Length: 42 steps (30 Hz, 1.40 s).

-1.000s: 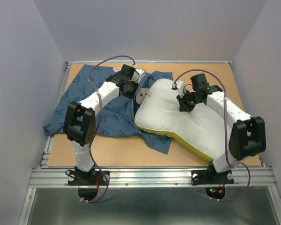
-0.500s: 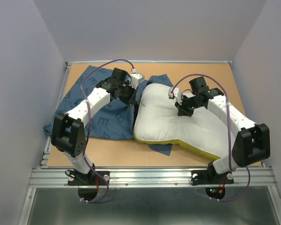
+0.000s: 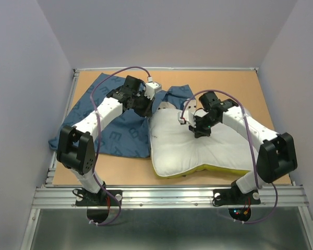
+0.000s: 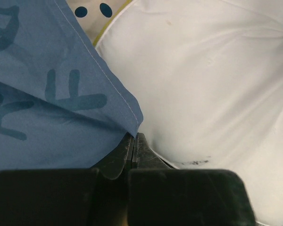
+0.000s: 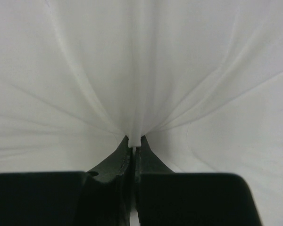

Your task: Put the pillow into the pillowcase

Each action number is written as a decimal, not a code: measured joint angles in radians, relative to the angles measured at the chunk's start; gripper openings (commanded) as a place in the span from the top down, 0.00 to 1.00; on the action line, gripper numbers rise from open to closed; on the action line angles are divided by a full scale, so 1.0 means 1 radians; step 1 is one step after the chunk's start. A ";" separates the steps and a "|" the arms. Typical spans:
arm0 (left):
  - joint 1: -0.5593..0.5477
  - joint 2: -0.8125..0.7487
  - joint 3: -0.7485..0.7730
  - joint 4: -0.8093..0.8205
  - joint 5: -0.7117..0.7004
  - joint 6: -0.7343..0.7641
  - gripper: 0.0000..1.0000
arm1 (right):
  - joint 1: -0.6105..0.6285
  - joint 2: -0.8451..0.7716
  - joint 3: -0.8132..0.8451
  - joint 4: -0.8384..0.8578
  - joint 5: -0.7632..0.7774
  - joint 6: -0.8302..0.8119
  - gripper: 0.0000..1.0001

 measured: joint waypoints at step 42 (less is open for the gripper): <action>0.008 0.019 0.179 -0.302 0.286 0.335 1.00 | -0.010 0.576 0.480 0.456 0.423 1.000 0.99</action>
